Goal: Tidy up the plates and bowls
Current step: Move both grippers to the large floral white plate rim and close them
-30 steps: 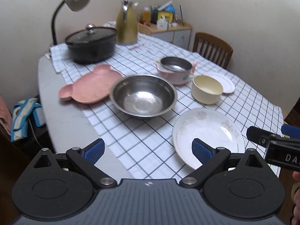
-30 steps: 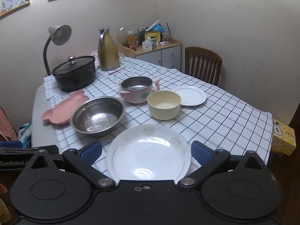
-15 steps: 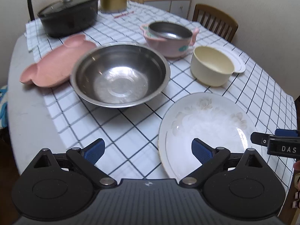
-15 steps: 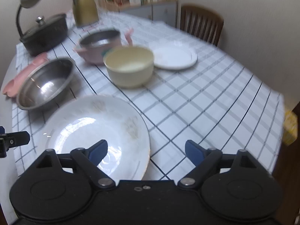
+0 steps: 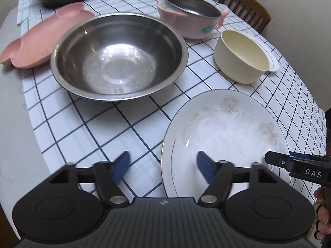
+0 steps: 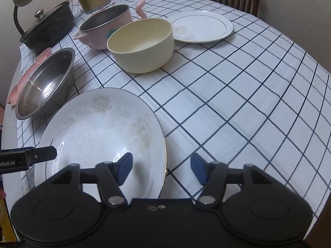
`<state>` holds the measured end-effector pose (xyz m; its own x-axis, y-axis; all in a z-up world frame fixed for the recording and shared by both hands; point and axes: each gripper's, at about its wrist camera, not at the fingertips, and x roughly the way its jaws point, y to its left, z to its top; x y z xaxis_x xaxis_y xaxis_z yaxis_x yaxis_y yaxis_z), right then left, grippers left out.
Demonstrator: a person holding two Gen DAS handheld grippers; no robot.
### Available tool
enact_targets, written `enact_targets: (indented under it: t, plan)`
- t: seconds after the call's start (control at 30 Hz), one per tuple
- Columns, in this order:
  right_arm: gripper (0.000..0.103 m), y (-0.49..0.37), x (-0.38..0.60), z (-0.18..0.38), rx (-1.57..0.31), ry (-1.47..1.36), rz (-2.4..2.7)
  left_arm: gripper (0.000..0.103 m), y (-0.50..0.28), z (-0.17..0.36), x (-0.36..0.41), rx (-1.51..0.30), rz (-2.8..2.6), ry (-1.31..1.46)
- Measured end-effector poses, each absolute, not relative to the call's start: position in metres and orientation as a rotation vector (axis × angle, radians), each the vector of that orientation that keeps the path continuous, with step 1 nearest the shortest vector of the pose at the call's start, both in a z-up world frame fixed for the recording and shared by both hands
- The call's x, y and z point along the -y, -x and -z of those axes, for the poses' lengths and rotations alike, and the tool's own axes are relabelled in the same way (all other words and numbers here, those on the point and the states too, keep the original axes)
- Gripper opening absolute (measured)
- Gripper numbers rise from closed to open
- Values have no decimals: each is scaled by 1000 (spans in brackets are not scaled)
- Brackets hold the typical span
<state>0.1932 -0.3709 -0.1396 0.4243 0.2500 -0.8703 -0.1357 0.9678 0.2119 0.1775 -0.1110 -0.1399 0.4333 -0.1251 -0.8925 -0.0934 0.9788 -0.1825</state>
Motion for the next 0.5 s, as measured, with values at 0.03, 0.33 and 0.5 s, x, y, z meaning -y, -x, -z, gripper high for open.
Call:
enact_targets:
  t: [0.03, 0.33, 0.5]
  plan:
    - [54, -195, 372, 141, -1113, -124, -244, 59, -178, 140, 111, -1128, 27, 221]
    - [31, -195, 376, 142, -1135, -186, -274, 37, -181, 145, 106, -1171, 69, 299]
    - [23, -194, 377, 143, -1143, -211, -280, 30, -181, 147, 103, -1177, 81, 325]
